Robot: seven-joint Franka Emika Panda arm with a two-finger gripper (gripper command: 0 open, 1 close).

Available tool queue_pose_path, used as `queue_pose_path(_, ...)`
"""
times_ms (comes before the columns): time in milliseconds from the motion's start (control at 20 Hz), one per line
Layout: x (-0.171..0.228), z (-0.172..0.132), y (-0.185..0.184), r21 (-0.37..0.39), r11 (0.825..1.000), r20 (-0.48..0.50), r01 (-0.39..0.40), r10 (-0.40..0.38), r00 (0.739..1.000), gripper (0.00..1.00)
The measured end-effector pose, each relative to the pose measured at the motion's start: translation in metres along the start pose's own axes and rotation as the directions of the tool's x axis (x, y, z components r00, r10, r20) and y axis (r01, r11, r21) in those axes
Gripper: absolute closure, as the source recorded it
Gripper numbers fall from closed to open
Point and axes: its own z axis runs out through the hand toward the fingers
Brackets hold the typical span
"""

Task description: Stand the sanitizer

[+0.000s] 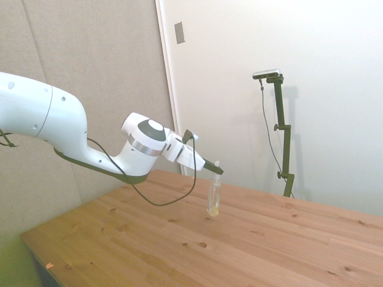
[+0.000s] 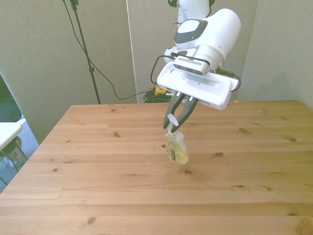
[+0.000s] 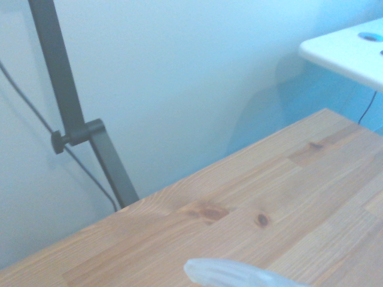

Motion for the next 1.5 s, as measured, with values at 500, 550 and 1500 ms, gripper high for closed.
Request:
queue_pose_path(500, -0.038, 0.011, 0.011, 0.027, 1.000, -0.119, -0.012, 0.015, 0.993, 1.00)
queue_pose_path(550, -0.038, 0.012, 0.013, 0.024, 1.000, -0.117, -0.012, 0.015, 0.993, 1.00)
queue_pose_path(1500, -0.041, 0.019, 0.017, 0.011, 1.000, -0.092, -0.014, 0.015, 0.996, 0.00)
